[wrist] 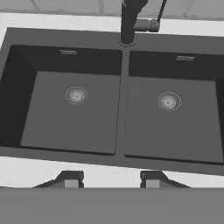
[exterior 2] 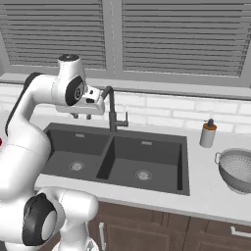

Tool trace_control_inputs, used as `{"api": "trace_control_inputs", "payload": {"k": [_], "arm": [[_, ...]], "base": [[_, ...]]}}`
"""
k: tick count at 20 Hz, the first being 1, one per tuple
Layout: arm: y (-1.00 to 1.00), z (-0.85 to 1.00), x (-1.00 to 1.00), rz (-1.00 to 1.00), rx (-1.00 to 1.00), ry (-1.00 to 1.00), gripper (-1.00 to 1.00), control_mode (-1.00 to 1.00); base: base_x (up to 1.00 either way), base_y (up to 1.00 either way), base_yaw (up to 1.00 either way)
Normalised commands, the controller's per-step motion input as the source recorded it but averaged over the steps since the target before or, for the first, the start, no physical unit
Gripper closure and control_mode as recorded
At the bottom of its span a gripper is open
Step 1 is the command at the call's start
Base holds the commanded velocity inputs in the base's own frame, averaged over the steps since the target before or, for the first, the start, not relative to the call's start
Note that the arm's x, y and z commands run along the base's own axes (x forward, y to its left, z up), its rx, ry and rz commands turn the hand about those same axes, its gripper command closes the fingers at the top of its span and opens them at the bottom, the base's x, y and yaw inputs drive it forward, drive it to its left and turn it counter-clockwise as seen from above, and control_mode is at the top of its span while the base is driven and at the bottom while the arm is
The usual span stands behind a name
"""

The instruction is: Put the colander in the sink, put the apple, kiwi in the colander, and turn on the sink faucet and pour water over the colander.

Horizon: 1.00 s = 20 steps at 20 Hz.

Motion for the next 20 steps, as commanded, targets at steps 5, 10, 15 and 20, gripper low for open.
{"api": "trace_control_inputs", "payload": {"k": [5,10,15,20], "arm": [[-0.51,0.00,-0.03,-0.07,0.00,0.00,-1.00,-1.00],[-0.77,-0.01,-0.04,-0.18,0.00,0.00,-1.00,-1.00],[-0.89,-0.08,0.00,-0.28,0.00,0.00,-1.00,-1.00],[-0.98,-0.17,0.00,-0.37,0.00,0.00,-1.00,-1.00]], "base": [[0.00,0.00,0.00],[0.00,0.00,0.00],[0.00,0.00,0.00],[0.00,0.00,0.00]]}}
